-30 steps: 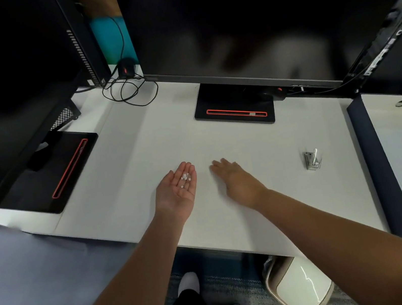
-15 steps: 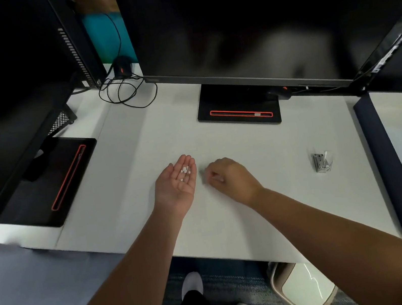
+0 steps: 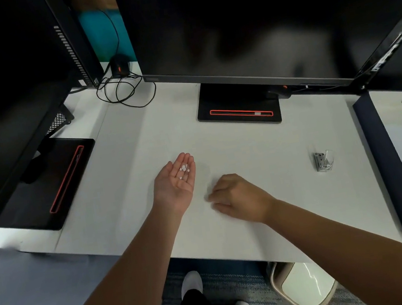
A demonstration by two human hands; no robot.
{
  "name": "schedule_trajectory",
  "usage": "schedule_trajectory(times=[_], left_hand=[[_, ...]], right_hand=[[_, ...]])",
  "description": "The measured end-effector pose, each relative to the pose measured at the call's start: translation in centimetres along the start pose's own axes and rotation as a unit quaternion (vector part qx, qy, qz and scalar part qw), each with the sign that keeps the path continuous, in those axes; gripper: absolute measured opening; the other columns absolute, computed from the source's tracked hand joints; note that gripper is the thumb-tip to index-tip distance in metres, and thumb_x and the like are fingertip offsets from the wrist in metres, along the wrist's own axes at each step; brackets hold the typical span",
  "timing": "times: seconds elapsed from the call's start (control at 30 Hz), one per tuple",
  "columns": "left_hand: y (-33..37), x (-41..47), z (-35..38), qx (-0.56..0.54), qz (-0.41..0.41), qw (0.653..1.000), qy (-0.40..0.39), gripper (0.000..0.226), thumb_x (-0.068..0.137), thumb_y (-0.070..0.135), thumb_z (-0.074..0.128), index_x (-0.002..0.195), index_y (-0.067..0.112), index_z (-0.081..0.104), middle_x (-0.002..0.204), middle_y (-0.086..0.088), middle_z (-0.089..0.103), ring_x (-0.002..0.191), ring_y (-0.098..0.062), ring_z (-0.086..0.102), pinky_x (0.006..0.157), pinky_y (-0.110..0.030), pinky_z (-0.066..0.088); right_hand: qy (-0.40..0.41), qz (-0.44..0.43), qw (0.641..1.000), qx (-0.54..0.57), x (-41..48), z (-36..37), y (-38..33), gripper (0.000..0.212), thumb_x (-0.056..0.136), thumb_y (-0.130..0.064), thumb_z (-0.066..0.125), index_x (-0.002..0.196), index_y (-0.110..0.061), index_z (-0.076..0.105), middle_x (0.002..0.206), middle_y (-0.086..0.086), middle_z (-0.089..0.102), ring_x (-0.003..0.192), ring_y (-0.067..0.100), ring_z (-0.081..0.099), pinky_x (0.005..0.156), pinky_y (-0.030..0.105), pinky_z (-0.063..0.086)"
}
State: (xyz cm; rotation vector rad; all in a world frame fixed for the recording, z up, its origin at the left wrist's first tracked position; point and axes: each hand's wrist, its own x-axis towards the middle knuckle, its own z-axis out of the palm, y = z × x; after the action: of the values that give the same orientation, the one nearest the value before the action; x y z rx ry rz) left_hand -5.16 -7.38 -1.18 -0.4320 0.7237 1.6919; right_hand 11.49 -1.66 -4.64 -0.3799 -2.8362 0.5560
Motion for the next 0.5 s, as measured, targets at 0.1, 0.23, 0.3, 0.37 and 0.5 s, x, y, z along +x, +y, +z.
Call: schedule_trajectory(times=[0.1, 0.23, 0.3, 0.37, 0.5], left_hand=[[-0.4, -0.1, 0.1, 0.003, -0.001, 1.000, 0.001, 0.030, 0.100, 0.015, 0.041, 0.103, -0.006, 0.062, 0.104, -0.016, 0.066, 0.099, -0.025, 0.064, 0.085, -0.034, 0.052], [-0.6, -0.3, 0.0, 0.006, -0.001, 1.000, -0.004, 0.030, 0.100, 0.015, 0.040, 0.103, -0.006, 0.062, 0.104, -0.016, 0.066, 0.098, -0.025, 0.064, 0.082, -0.034, 0.053], [-0.7, -0.3, -0.2, 0.003, -0.002, 1.000, -0.003, 0.030, 0.100, 0.015, 0.040, 0.104, -0.006, 0.061, 0.105, -0.016, 0.066, 0.098, -0.025, 0.064, 0.080, -0.033, 0.053], [-1.0, -0.3, -0.4, 0.004, -0.004, 1.000, -0.002, 0.030, 0.100, 0.015, 0.041, 0.105, -0.006, 0.061, 0.104, -0.016, 0.066, 0.097, -0.025, 0.065, 0.079, -0.033, 0.054], [-1.5, -0.5, -0.5, 0.008, -0.005, 1.000, -0.003, 0.030, 0.100, 0.015, 0.041, 0.104, -0.006, 0.061, 0.104, -0.016, 0.066, 0.096, -0.025, 0.065, 0.079, -0.033, 0.054]], right_hand=[[0.007, 0.016, 1.000, -0.024, 0.2, 0.3, 0.2, 0.014, 0.073, -0.007, 0.073, 0.084, -0.015, 0.075, 0.072, -0.002, 0.070, 0.071, 0.022, 0.062, 0.073, 0.029, 0.051], [0.049, 0.106, 0.992, 0.045, -0.8, -1.1, 1.3, 0.021, 0.077, 0.003, 0.066, 0.089, -0.012, 0.075, 0.079, 0.001, 0.073, 0.078, 0.023, 0.062, 0.079, 0.026, 0.048], [0.063, 0.158, 0.983, 0.068, -0.5, -1.5, 1.7, 0.032, 0.079, 0.010, 0.056, 0.102, -0.007, 0.072, 0.092, 0.007, 0.074, 0.089, 0.027, 0.063, 0.085, 0.021, 0.043], [0.037, 0.188, 0.980, 0.046, 0.3, -1.2, 2.1, 0.046, 0.078, 0.014, 0.046, 0.114, -0.005, 0.067, 0.107, 0.012, 0.071, 0.100, 0.032, 0.062, 0.093, 0.028, 0.043], [-0.030, 0.164, 0.986, -0.013, 1.0, -0.6, 2.0, 0.058, 0.074, 0.015, 0.043, 0.125, -0.007, 0.059, 0.122, 0.013, 0.063, 0.107, 0.037, 0.056, 0.093, 0.039, 0.046]])
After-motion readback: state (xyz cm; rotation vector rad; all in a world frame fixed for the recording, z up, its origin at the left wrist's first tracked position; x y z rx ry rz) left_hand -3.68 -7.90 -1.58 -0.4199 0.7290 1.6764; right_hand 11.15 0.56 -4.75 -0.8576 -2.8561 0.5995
